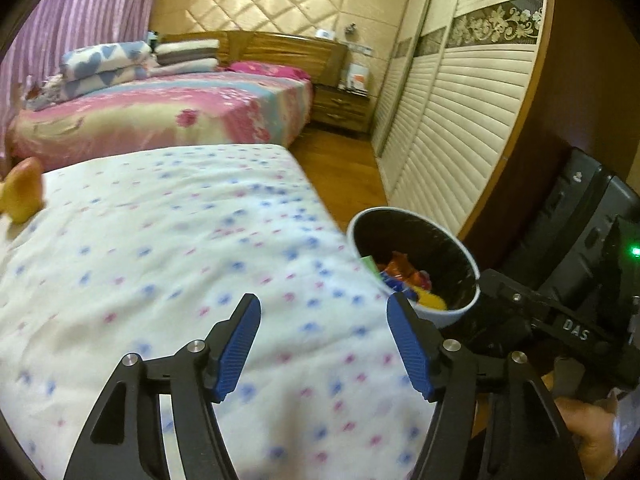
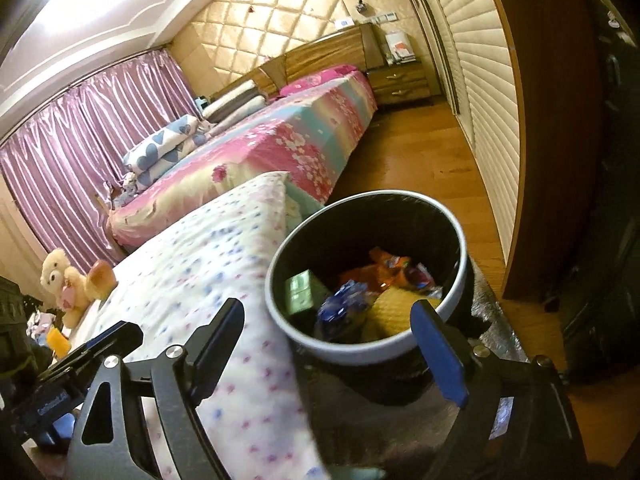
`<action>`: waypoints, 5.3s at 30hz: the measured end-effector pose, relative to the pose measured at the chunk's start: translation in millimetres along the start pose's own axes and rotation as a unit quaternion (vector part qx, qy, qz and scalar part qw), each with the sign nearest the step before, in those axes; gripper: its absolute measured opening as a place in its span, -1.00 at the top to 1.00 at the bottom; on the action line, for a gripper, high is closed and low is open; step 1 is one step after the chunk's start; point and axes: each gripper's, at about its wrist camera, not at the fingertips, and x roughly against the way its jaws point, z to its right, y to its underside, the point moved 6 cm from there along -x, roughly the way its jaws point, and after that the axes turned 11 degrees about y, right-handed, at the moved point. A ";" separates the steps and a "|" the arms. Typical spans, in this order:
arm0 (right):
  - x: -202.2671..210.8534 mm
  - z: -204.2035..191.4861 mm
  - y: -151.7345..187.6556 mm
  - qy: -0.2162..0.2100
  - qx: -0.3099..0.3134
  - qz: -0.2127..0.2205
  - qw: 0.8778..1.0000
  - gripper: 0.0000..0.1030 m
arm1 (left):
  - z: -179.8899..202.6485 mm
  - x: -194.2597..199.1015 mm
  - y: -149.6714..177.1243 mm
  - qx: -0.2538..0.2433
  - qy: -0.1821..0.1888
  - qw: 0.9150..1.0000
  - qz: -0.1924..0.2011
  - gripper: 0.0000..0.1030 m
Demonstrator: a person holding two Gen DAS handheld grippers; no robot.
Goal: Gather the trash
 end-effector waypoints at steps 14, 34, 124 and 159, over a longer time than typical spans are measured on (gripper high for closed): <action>45.7 -44.5 18.8 -0.004 0.064 0.075 0.995 -0.97 | 1.3 76.1 29.7 -0.019 -0.070 0.994 0.084 -0.55; 53.6 -68.8 42.7 -0.014 0.112 0.139 0.984 -1.00 | -2.2 103.2 65.0 -0.055 -0.161 0.974 0.148 -0.99; 62.0 -84.3 47.4 -0.021 0.125 0.153 0.980 -1.00 | -23.8 114.7 67.4 -0.062 -0.157 0.972 0.162 -0.99; 66.9 -93.7 58.6 -0.024 0.120 0.138 0.983 -1.00 | -30.2 112.5 66.5 -0.057 -0.152 0.975 0.152 -0.99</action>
